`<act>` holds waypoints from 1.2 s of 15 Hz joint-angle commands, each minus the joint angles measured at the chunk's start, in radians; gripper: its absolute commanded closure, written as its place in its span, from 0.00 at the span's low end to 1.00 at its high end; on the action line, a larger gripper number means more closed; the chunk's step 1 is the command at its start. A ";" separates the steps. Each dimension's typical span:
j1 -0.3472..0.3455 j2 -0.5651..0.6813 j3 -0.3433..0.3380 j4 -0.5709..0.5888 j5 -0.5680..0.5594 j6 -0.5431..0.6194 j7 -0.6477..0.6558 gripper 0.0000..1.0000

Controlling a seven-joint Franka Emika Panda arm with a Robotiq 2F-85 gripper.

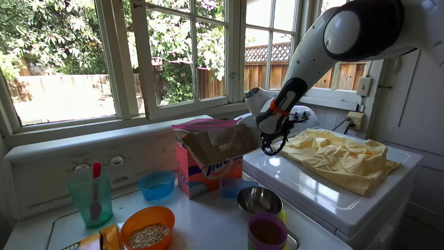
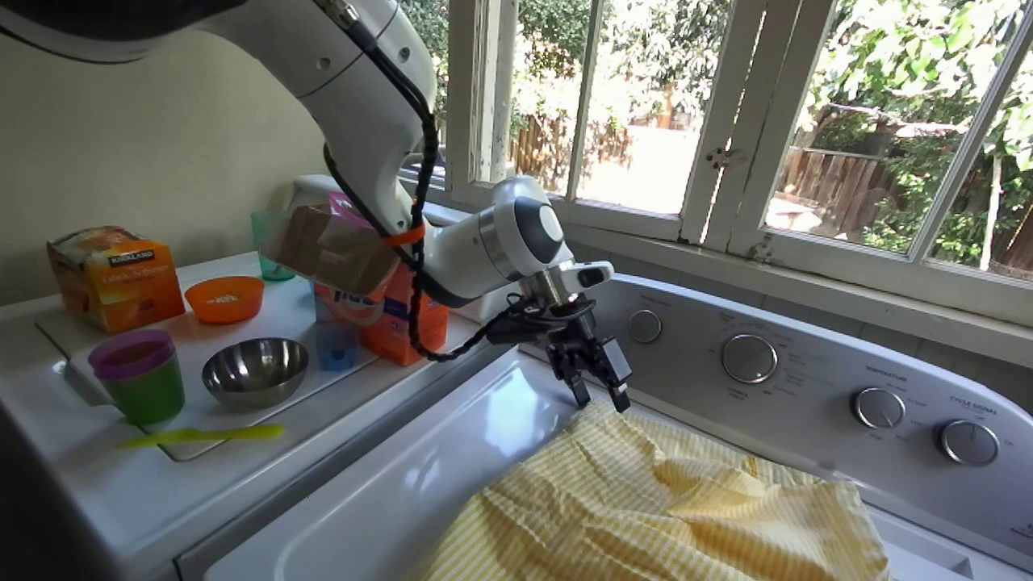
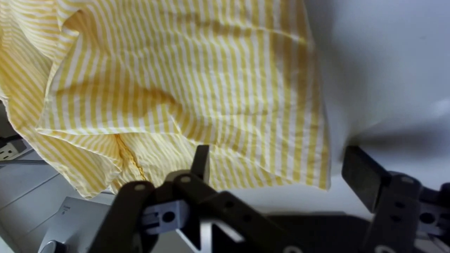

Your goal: Turn the towel to the right

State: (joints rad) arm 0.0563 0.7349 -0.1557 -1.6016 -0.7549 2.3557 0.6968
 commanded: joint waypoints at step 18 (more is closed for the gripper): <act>0.030 -0.119 0.040 -0.031 0.183 -0.106 -0.198 0.99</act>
State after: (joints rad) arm 0.0889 0.6972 -0.1530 -1.5889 -0.6701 2.3038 0.6052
